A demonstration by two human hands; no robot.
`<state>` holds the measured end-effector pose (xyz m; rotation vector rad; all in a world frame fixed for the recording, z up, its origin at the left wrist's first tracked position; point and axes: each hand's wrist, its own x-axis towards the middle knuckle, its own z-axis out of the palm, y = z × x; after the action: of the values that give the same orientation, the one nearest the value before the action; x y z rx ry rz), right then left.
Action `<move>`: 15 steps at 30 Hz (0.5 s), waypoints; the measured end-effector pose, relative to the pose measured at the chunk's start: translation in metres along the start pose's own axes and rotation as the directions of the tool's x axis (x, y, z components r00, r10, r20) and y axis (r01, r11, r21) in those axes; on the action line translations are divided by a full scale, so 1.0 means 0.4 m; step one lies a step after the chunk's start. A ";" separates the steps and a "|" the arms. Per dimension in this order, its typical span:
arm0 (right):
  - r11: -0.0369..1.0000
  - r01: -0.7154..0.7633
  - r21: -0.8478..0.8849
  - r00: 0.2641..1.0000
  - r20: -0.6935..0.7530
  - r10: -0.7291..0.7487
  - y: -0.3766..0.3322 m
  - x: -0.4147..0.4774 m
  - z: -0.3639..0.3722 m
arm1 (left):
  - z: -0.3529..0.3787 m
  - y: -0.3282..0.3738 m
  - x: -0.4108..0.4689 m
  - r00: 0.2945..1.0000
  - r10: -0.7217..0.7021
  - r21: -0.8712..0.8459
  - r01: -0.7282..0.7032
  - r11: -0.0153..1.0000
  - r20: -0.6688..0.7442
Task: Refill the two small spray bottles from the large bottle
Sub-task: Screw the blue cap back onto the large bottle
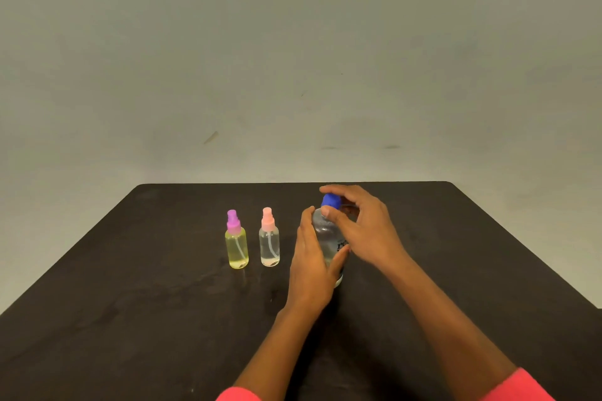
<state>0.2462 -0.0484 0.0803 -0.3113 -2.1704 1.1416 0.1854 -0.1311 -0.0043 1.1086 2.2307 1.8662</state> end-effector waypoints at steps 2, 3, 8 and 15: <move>1.000 -0.005 -0.004 1.000 0.029 0.006 0.001 0.000 0.007 | 0.000 -0.002 0.000 1.000 0.002 0.000 -0.002 1.000 -0.002; 1.000 -0.005 -0.012 0.999 0.041 0.006 0.001 0.000 0.009 | 0.000 -0.001 -0.001 1.000 0.009 0.000 -0.009 1.000 -0.002; 0.999 -0.032 0.004 0.999 0.018 0.032 0.004 0.000 0.016 | -0.001 0.003 -0.003 1.000 0.013 -0.008 -0.013 1.000 0.004; 0.993 -0.109 0.045 0.964 -0.239 0.117 0.003 0.001 0.066 | -0.005 0.016 -0.009 1.000 0.009 -0.023 -0.009 1.000 0.003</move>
<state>0.2286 -0.0644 0.0688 -0.5382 -1.9403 1.1349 0.1905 -0.1347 0.0005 1.1196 2.2007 1.8871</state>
